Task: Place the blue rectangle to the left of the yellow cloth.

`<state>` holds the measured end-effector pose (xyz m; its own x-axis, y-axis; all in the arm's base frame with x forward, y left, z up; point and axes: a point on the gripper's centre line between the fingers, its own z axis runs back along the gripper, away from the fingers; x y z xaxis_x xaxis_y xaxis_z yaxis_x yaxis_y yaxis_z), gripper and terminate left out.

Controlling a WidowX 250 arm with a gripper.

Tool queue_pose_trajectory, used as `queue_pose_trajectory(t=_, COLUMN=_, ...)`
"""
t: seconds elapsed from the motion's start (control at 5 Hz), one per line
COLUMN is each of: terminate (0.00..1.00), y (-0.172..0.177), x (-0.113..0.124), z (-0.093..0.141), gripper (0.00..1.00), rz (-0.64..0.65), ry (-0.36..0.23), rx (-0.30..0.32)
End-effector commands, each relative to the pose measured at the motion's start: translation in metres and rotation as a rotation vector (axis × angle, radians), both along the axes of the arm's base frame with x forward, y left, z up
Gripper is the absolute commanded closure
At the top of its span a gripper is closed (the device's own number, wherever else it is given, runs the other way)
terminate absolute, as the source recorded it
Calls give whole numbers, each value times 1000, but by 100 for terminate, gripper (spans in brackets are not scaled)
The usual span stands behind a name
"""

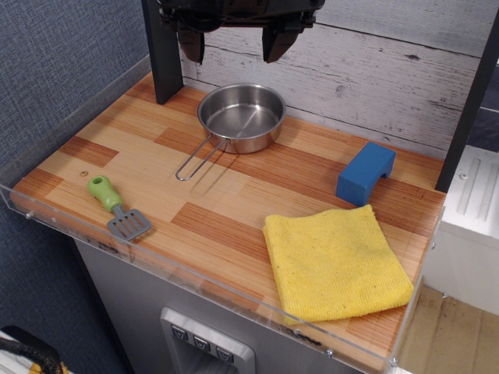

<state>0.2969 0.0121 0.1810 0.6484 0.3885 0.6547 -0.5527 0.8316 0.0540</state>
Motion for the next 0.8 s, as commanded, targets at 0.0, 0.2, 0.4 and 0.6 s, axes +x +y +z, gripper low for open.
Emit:
queue_pose_trajectory(t=0.0, terminate=0, y=0, x=0, z=0, gripper=0, rz=0, ry=0, rx=0)
queue_pose_trajectory(t=0.2, terminate=0, y=18, x=7, z=12, gripper=0, rz=62, ry=-8, rx=27)
queue_pose_trajectory(t=0.4, terminate=0, y=10, x=17, z=26, gripper=0, rz=7, ry=-33, rx=57)
queue_pose_trajectory(t=0.6, terminate=0, y=-14, x=24, z=31, gripper=0, rz=-76, ry=-20, rx=48)
